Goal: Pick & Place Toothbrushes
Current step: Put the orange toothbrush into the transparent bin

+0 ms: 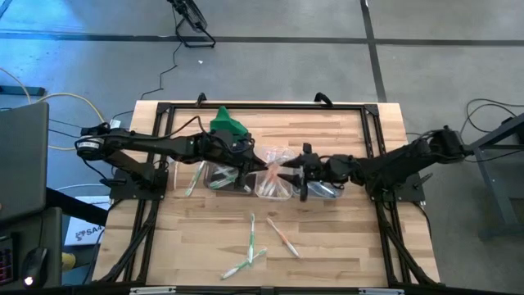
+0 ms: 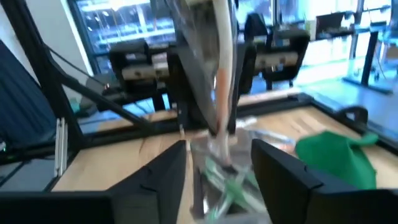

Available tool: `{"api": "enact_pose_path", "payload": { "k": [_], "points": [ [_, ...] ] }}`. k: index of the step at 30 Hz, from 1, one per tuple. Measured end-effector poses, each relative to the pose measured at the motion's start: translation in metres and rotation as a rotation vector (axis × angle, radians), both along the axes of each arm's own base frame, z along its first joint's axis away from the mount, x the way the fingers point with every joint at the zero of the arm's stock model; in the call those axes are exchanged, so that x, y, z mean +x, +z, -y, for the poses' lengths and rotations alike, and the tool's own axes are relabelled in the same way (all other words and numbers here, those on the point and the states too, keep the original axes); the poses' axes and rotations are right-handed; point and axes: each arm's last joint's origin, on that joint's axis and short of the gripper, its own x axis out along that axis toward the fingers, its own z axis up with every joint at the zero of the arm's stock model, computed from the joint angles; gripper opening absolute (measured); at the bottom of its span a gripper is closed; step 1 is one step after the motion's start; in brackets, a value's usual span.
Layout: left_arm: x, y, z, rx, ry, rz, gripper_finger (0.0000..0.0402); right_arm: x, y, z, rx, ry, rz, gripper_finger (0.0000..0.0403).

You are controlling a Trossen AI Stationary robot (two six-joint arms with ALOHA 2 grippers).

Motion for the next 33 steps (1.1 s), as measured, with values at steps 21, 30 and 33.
{"api": "enact_pose_path", "payload": {
  "k": [21, 30, 33],
  "points": [
    [0.000, -0.001, 0.000, -0.010, 0.004, -0.005, 0.0023, 0.031, 0.010, 0.023, -0.073, 0.118, 0.155, 0.0197],
    [0.000, -0.003, 0.000, -0.033, 0.013, -0.028, 0.0023, 0.040, 0.017, 0.023, -0.121, 0.107, 0.184, 0.0154],
    [0.000, -0.003, 0.000, -0.034, 0.012, -0.027, 0.0023, 0.040, 0.018, 0.023, -0.121, 0.107, 0.192, 0.0125]
  ]
}}
